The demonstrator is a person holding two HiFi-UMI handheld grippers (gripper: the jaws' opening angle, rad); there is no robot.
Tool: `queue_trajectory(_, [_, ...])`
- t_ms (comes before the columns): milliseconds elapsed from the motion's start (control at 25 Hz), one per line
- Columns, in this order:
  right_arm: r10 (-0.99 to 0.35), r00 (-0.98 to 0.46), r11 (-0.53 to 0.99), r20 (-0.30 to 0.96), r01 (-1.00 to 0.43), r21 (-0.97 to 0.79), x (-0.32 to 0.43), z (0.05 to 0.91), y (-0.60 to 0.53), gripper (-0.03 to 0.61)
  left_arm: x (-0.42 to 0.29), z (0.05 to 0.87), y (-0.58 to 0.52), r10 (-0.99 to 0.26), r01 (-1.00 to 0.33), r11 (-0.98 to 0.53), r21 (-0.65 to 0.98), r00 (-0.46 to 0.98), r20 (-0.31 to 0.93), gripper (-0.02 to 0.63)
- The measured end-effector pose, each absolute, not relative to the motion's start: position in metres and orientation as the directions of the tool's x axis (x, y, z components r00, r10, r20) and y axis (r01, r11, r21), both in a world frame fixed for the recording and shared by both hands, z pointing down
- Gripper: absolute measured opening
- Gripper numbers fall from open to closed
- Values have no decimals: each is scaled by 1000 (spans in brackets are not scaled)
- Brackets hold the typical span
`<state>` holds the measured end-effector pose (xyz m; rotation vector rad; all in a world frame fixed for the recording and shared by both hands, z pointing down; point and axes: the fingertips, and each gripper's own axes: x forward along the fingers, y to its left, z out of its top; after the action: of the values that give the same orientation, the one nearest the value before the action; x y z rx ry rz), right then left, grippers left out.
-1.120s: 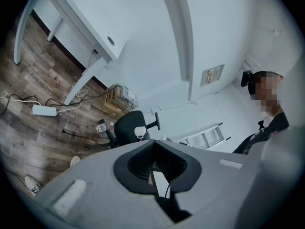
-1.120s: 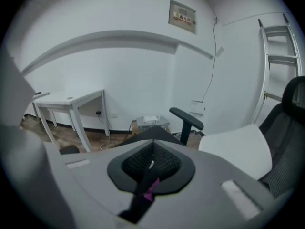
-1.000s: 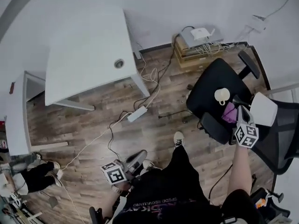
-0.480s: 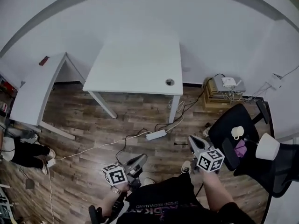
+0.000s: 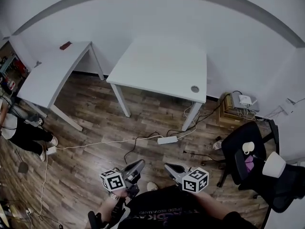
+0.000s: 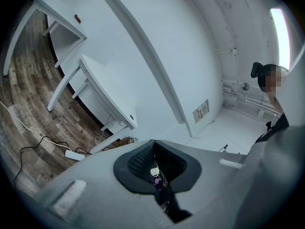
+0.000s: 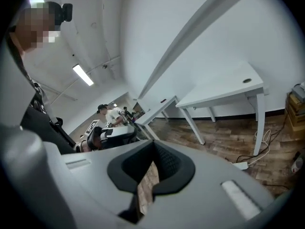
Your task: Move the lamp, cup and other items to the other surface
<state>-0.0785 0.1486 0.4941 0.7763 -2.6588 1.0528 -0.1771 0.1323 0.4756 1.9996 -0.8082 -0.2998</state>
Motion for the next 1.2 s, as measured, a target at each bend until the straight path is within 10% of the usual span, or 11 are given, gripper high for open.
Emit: queue_trajectory(1200, [-377, -848, 615, 371, -529, -585, -69, 499, 182, 3, -130, 483, 155, -546, -320, -392, 863, 835, 61, -2])
